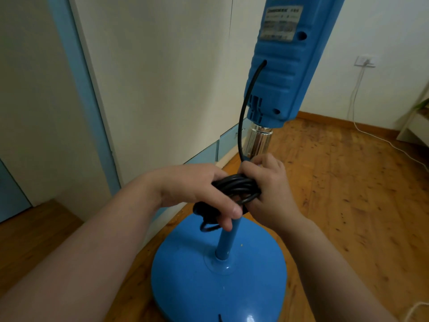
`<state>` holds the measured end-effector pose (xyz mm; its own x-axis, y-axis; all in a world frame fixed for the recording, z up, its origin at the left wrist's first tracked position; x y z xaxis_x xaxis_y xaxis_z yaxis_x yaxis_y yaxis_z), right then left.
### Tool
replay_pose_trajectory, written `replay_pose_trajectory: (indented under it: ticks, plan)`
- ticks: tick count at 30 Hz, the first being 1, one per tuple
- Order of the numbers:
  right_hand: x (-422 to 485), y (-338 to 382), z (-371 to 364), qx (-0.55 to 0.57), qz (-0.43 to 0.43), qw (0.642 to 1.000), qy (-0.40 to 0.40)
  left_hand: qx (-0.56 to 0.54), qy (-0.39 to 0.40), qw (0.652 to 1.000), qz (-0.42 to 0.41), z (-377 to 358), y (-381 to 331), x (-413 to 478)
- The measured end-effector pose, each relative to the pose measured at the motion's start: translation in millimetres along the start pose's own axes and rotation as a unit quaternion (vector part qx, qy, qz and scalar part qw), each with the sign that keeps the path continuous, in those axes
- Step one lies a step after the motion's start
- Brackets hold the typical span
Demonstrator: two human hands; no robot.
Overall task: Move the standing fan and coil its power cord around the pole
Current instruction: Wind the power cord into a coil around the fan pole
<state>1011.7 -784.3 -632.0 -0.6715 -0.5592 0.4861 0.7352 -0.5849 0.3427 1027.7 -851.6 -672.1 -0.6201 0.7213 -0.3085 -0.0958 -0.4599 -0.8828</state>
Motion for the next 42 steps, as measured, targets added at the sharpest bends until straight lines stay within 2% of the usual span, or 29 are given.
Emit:
replay_pose_trajectory:
  ticks: [4,9,14,25,28,31,33,35,37,39,42]
  plan:
    - [1,15,2,-0.143,0.062,0.988,0.007,-0.010,-0.031,0.998,0.054,1,7,10]
    - [0,7,8,-0.151,0.052,0.987,-0.006,0.003,-0.075,0.997,-0.003,-2,3,19]
    - [-4,-7,25,-0.027,0.029,0.994,-0.098,0.015,-0.063,0.995,-0.081,-8,-8,17]
    - [2,-26,30,0.204,-0.024,0.970,-0.133,-0.020,-0.087,0.981,-0.174,-5,-22,-1]
    - [1,-18,33,0.163,-0.009,0.975,-0.154,-0.036,-0.043,0.987,-0.153,-9,-21,0]
    - [2,0,32,0.049,0.034,0.987,-0.152,-0.057,0.014,0.992,-0.111,-12,-18,3]
    - [2,14,27,-0.030,0.077,0.986,-0.141,-0.114,0.032,0.990,-0.082,-13,-14,5]
    - [2,22,25,-0.072,0.109,0.982,-0.139,-0.154,0.017,0.987,-0.050,-12,-10,7]
    - [3,22,27,-0.094,0.116,0.979,-0.140,-0.144,-0.031,0.988,-0.038,-6,-9,11]
    - [3,20,31,-0.104,0.110,0.978,-0.144,-0.102,-0.074,0.991,-0.048,0,-11,14]
    - [-2,20,35,-0.106,0.110,0.974,-0.169,-0.065,-0.079,0.991,-0.091,-3,-17,14]
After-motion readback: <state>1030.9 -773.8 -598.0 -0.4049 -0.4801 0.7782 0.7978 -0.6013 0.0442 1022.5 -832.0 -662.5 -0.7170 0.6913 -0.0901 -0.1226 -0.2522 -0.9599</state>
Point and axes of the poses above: each hand's wrist, its own x-axis towards the middle knuckle, its own z-axis out of the back of the hand, y = z × x, the point moved 10 cm from there along x, towards the middle knuckle, and after that the axes turned 13 degrees about y, right-handed, at the moved point
